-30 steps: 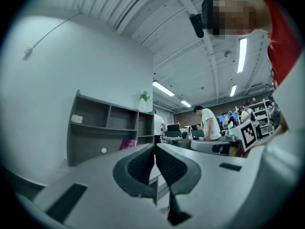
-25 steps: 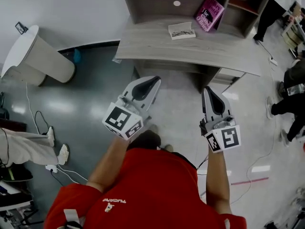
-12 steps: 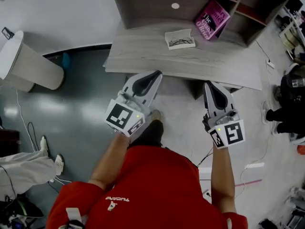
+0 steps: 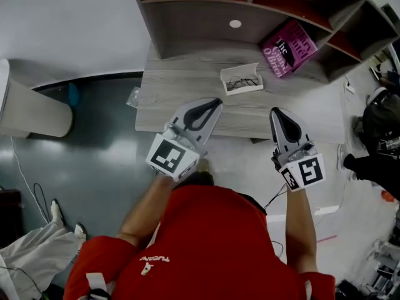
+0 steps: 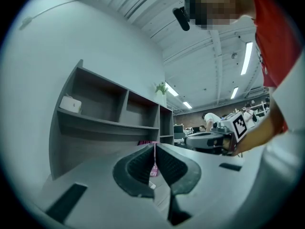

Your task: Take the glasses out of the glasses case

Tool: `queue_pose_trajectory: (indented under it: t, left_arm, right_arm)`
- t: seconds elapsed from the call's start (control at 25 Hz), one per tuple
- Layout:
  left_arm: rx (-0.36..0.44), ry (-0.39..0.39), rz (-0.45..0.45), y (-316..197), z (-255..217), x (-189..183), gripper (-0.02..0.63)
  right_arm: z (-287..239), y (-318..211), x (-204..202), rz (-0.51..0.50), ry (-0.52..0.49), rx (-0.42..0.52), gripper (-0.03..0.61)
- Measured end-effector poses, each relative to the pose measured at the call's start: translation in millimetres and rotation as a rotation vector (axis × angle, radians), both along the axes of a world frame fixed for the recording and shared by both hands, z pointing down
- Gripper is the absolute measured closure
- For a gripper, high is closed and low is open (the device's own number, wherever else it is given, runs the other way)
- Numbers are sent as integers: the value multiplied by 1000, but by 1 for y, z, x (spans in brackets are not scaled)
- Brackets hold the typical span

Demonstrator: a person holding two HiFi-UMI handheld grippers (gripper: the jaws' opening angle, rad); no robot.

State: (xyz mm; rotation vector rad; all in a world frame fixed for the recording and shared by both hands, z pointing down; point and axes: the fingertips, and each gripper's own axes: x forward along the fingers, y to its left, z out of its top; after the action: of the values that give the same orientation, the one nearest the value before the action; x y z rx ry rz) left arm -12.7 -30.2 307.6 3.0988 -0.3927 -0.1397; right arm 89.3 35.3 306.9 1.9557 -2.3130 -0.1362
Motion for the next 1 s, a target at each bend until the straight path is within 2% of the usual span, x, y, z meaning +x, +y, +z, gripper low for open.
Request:
queue_pose_trajectory:
  t: [0.2,0.48,0.8,1.0]
  left_arm:
    - [-15,20,16,-43,5,20,598]
    - [-19,34,5,-77,14,38,598]
    - [-43,5,-44,-92,38,52,598]
    - [-67,-63,-98,-91,49,58,598]
  right_arm:
    - [6,-52,18,-16,70,-36,574]
    - [41,-108,35,-123,180,-154,572]
    - [120,-149,52,-335,344,-387,532]
    - [172,-164,61,-483,466,-541,497]
